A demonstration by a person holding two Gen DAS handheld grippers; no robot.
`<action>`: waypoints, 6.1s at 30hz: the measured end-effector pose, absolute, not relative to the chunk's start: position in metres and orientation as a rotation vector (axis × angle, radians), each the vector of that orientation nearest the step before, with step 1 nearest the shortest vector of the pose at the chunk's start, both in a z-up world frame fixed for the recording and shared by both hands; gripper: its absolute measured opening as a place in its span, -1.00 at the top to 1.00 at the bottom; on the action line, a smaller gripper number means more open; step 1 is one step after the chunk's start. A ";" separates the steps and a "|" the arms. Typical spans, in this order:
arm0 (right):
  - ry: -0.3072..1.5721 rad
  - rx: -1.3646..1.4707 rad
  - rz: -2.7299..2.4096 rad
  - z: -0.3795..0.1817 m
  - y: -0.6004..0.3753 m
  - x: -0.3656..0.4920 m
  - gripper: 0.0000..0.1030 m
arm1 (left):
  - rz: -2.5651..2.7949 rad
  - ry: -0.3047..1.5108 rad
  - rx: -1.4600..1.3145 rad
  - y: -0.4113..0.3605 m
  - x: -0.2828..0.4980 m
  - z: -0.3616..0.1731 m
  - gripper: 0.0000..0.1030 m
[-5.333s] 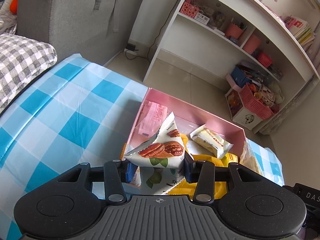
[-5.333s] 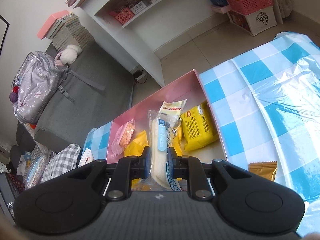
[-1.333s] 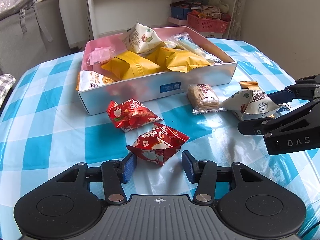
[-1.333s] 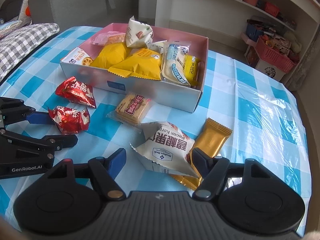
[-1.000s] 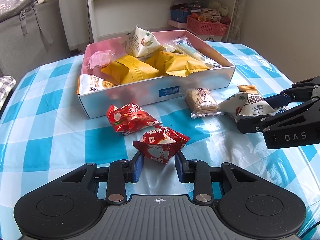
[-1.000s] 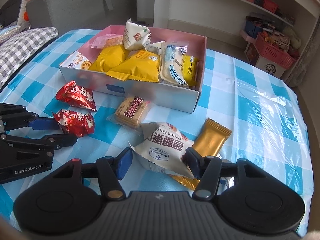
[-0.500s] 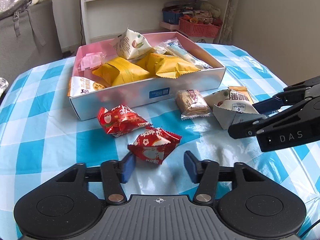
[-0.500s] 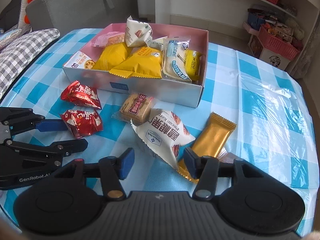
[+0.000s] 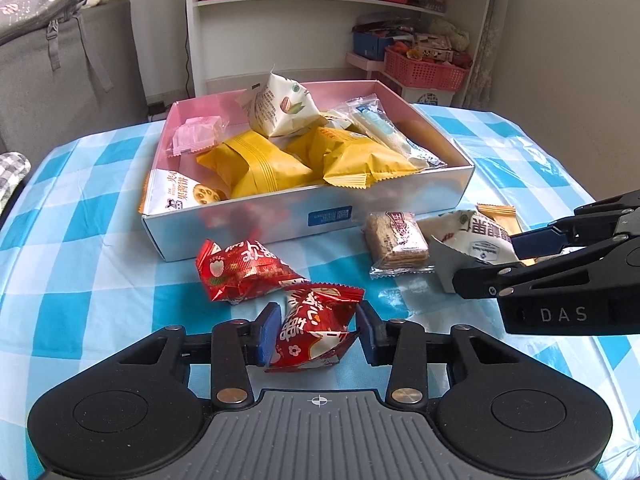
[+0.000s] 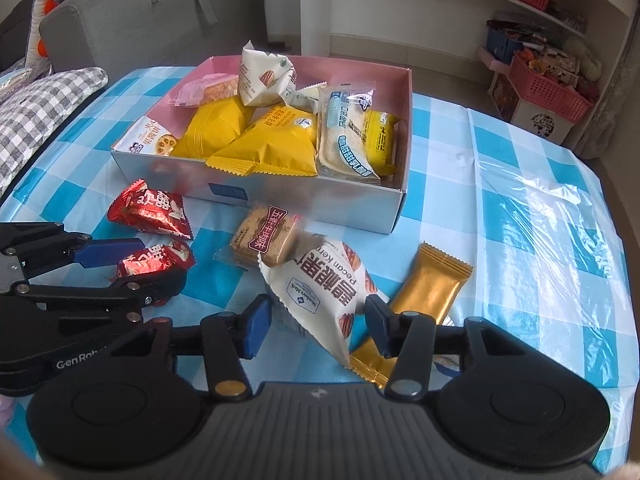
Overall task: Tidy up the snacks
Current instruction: 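Lift the red candy packet with left tool while right tool lifts the Pecan Kern bag, then carry both held snacks over the pink box and lower them inside, then open both tools to release the snacks in the box and withdraw, then move left tool to red candy packet while right tool reaches silver packet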
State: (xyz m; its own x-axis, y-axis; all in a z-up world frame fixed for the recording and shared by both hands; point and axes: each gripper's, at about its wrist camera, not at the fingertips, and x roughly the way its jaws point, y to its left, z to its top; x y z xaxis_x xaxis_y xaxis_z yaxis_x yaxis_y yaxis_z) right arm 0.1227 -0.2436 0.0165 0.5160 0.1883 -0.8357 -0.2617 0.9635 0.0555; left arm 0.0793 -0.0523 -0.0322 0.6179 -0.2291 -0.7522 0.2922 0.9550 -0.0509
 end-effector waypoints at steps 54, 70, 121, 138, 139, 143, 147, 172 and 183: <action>0.985 0.150 0.307 0.062 -0.266 0.122 0.63 | -0.375 0.985 0.025 -0.029 0.090 0.012 0.40; 1.137 0.154 0.250 0.032 -0.239 0.142 -0.17 | -0.338 1.008 0.006 -0.017 0.100 0.010 0.40; 0.837 0.154 0.230 0.062 -0.235 0.266 0.18 | -0.178 0.861 -0.213 0.006 0.277 0.005 0.40; 0.815 0.192 0.183 0.068 -0.248 0.263 -0.35 | -0.186 0.785 -0.226 0.011 0.267 0.009 -0.41; 0.816 0.189 0.181 0.070 -0.248 0.260 -0.37 | -0.184 0.784 -0.214 0.010 0.264 0.011 -0.42; 0.827 0.176 0.170 0.076 -0.251 0.248 -0.44 | -0.189 0.792 -0.164 0.009 0.243 0.019 -0.50; 0.836 0.178 0.162 0.080 -0.257 0.232 -0.53 | -0.191 0.812 -0.154 0.007 0.220 0.024 -0.54; 0.893 0.179 0.130 0.079 -0.275 0.141 -0.91 | -0.208 0.897 -0.019 -0.001 0.095 0.020 -0.81; 0.924 0.070 0.118 0.064 -0.286 0.127 -0.99 | -0.276 0.807 0.128 -0.006 0.088 -0.008 -0.83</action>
